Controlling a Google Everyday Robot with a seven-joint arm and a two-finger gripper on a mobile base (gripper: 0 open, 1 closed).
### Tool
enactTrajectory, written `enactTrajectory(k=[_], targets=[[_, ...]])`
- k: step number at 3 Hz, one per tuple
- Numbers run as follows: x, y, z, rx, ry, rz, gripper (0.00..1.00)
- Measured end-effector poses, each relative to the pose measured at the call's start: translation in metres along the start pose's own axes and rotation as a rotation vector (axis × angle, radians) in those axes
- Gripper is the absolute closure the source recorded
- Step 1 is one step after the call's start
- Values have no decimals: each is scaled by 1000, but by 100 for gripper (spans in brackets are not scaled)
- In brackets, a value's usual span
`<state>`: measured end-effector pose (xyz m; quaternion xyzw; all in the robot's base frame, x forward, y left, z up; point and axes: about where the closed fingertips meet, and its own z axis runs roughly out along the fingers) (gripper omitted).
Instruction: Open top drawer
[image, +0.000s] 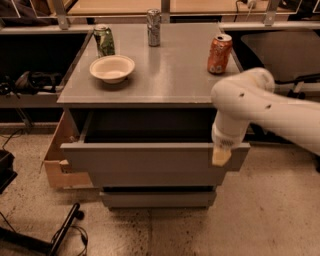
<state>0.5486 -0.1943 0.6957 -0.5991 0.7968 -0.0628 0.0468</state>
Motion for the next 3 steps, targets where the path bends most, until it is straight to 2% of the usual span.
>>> enactTrajectory(k=[1, 2, 3], targets=[[0, 0, 0, 0, 0, 0, 87], [0, 0, 0, 0, 0, 0, 94], [0, 0, 0, 0, 0, 0, 76]])
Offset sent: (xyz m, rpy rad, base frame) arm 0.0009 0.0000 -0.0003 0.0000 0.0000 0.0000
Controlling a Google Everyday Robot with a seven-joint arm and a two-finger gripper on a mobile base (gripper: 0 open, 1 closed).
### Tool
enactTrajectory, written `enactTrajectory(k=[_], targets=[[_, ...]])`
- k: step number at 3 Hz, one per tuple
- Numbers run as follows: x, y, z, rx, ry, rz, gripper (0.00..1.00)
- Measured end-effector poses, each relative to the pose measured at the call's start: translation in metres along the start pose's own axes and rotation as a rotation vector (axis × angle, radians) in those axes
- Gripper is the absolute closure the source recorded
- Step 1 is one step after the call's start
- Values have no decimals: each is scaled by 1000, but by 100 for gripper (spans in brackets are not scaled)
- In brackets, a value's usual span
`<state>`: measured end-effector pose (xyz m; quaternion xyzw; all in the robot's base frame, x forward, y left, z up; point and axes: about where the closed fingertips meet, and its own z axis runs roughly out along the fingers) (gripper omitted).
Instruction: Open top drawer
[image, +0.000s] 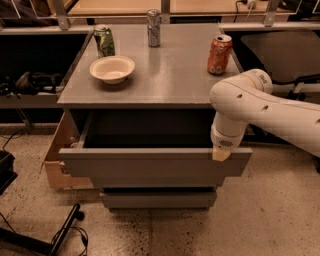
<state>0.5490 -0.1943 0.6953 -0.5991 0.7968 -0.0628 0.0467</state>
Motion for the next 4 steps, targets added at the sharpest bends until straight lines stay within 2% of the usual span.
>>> enactTrajectory(k=[3, 4], targets=[[0, 0, 0, 0, 0, 0, 7], [0, 0, 0, 0, 0, 0, 0]])
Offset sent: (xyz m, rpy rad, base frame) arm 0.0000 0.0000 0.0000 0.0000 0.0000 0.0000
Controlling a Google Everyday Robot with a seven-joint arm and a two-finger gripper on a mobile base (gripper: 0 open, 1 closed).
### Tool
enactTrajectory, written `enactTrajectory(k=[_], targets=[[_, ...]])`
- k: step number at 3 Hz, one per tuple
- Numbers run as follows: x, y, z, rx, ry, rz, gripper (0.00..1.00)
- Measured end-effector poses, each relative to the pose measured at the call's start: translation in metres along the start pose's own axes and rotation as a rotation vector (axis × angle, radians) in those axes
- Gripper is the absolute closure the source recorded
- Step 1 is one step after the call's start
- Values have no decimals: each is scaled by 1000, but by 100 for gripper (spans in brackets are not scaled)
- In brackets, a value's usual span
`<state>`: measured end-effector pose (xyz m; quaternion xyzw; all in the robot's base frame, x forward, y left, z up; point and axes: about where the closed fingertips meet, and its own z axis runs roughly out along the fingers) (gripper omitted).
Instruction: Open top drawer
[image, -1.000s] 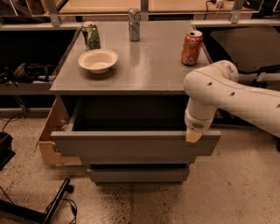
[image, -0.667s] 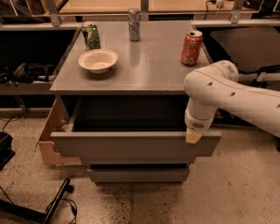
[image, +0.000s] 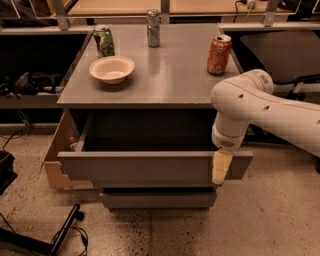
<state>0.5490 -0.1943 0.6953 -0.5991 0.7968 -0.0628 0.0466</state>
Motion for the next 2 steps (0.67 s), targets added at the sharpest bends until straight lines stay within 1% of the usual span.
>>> enactTrajectory(k=[1, 2], targets=[[2, 6, 5, -11, 3, -5, 0], [14, 37, 13, -53, 9, -4, 15]])
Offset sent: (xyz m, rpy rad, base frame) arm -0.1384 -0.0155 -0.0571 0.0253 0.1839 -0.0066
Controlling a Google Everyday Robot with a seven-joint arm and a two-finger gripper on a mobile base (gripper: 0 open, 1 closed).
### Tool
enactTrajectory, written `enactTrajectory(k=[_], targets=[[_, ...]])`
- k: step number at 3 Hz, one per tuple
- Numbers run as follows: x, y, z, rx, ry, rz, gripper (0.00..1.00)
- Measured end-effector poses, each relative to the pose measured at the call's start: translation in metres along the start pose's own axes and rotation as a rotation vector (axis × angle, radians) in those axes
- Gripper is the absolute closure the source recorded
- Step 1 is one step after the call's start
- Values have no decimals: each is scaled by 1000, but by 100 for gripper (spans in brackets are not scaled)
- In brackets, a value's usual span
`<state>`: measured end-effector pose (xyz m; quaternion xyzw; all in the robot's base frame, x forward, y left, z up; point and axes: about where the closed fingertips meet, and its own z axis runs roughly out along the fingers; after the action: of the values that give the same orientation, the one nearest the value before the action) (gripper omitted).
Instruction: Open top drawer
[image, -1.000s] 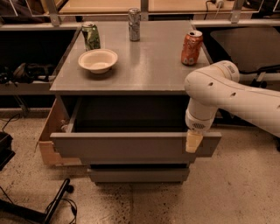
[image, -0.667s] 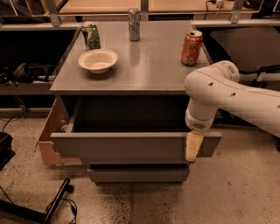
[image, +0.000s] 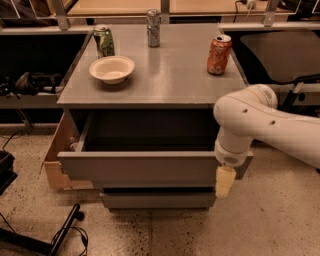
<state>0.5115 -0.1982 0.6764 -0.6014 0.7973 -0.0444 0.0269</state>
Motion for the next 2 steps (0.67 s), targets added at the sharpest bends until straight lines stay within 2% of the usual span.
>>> enactTrajectory(k=[1, 2], targets=[[19, 42, 3, -47, 18, 16, 39], [21, 46, -2, -48, 22, 17, 62]])
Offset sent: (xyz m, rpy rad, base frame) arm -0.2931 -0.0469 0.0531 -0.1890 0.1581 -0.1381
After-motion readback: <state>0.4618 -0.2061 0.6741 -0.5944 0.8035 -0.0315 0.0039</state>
